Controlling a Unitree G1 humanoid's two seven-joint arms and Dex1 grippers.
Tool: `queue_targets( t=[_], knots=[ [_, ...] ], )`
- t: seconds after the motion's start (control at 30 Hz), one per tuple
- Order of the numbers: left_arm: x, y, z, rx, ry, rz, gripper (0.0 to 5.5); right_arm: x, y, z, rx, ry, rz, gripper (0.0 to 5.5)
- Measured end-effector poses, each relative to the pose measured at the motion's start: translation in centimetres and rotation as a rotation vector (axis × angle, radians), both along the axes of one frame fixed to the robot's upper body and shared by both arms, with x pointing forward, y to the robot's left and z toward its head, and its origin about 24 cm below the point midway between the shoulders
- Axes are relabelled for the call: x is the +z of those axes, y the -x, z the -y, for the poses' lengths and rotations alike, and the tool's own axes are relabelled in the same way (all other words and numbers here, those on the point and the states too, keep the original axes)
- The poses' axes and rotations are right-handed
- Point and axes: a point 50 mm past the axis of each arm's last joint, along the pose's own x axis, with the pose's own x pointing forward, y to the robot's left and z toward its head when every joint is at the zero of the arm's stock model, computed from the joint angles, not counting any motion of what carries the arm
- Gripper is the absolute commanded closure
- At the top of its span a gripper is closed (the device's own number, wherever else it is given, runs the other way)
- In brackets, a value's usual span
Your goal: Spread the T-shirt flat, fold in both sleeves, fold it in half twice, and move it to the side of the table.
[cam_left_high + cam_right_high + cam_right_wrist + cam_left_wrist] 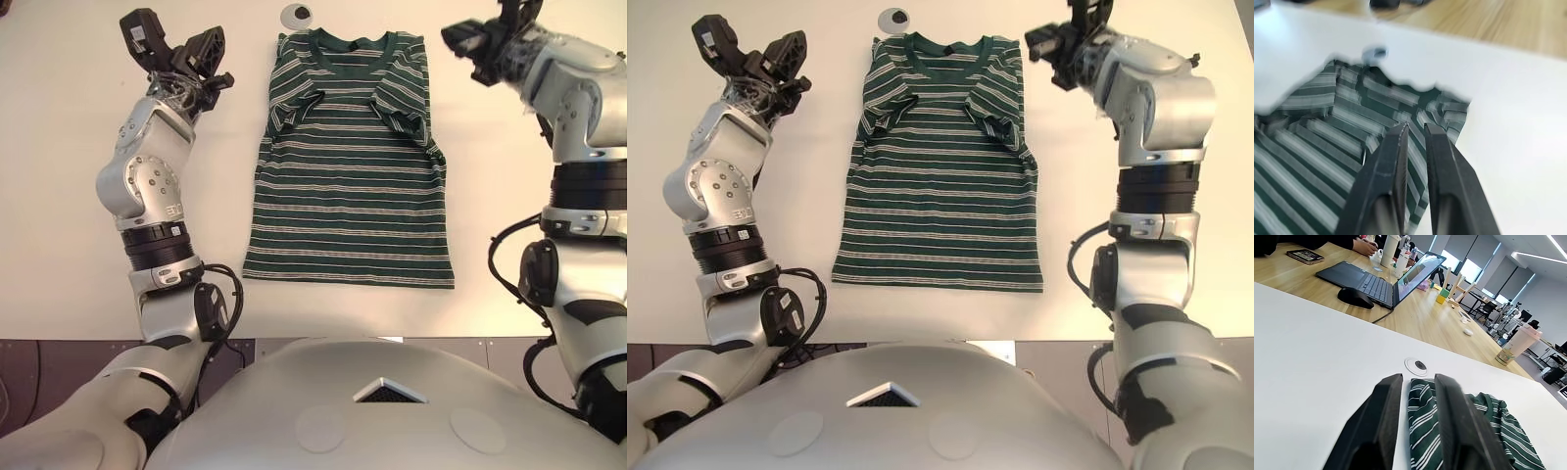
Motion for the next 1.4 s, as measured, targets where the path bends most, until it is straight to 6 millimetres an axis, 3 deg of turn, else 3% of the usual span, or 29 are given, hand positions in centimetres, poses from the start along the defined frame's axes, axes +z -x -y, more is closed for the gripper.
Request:
queue_targets(
  t=[0.13, 0.3, 0.57, 0.7, 0.77, 0.87, 1.0, 1.1, 1.17, 1.27, 1.4],
  knots=[
    [-1.3, 0.7, 0.4, -0.045, -0.038, -0.072, 4.32, -3.1, 2.6, -0.6, 0.132, 0.023, -0.107, 4.92],
    [-1.7, 1.4, -0.1, -0.047, -0.054, -0.101, 4.32, -4.8, 3.7, -0.7, 0.157, 0.036, -0.160, 4.92],
    [-2.1, 1.8, -0.1, -0.056, -0.056, -0.123, 4.32, -5.6, 4.6, -1.5, 0.206, 0.029, -0.176, 4.92],
    [-2.9, 3.0, -0.3, -0.100, -0.074, -0.165, 4.32, -3.5, 4.5, -1.1, 0.245, -0.094, -0.115, 4.92],
    [-3.1, 4.3, -0.9, -0.117, -0.066, -0.183, 4.32, -1.3, 4.8, -0.3, 0.302, -0.164, -0.063, 4.92],
    [-3.2, 6.6, -1.1, -0.169, -0.046, -0.234, 4.32, -0.1, 6.1, 1.6, 0.315, -0.199, -0.080, 4.92],
    [-3.0, 11.7, -0.9, -0.289, 0.086, -0.313, 4.32, -2.4, 11.2, 4.5, 0.262, -0.324, -0.273, 4.92],
    [-3.0, 15.4, -2.2, -0.292, 0.115, -0.407, 4.32, -3.6, 15.1, 6.0, 0.206, -0.407, -0.396, 4.92],
    [-3.4, 17.5, -3.1, -0.270, 0.126, -0.492, 4.01, -4.7, 17.7, 7.0, 0.131, -0.439, -0.476, 4.57],
    [-3.7, 19.9, -3.5, -0.278, 0.157, -0.578, 3.64, -5.3, 19.8, 7.6, 0.074, -0.460, -0.537, 4.15],
    [-4.6, 22.5, -2.7, -0.334, 0.187, -0.688, 3.59, -6.1, 21.3, 7.8, 0.035, -0.452, -0.593, 4.09]
  ],
)
